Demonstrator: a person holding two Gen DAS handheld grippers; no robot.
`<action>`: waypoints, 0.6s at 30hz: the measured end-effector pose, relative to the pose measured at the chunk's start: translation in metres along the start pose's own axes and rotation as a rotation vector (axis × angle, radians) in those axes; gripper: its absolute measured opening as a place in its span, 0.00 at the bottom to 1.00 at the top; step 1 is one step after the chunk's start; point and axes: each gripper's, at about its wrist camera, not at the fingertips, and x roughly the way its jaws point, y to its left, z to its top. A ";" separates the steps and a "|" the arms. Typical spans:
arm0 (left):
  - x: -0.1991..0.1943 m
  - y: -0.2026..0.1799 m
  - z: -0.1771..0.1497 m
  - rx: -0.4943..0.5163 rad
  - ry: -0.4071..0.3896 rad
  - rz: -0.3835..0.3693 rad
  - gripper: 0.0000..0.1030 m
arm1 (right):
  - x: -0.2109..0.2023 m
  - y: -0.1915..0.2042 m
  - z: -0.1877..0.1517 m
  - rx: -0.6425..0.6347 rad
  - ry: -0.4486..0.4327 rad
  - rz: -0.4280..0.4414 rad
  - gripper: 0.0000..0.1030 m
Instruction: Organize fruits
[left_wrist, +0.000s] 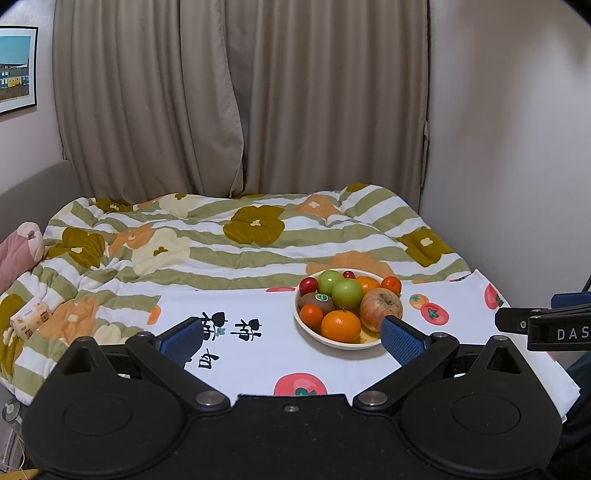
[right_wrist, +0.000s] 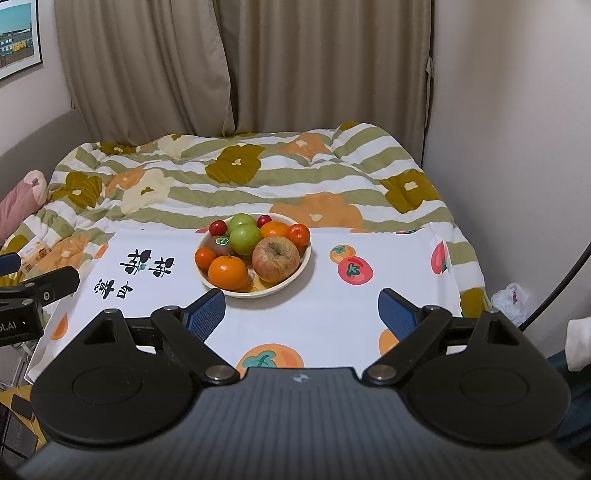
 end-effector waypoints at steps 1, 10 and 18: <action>0.000 -0.001 0.000 0.000 0.001 0.000 1.00 | 0.000 0.000 0.000 0.000 0.001 0.000 1.00; 0.001 0.004 0.001 0.000 0.002 0.006 1.00 | 0.003 0.005 -0.001 -0.008 0.004 0.001 1.00; 0.000 0.006 0.001 0.001 0.002 0.008 1.00 | 0.003 0.006 -0.002 -0.008 0.005 0.000 1.00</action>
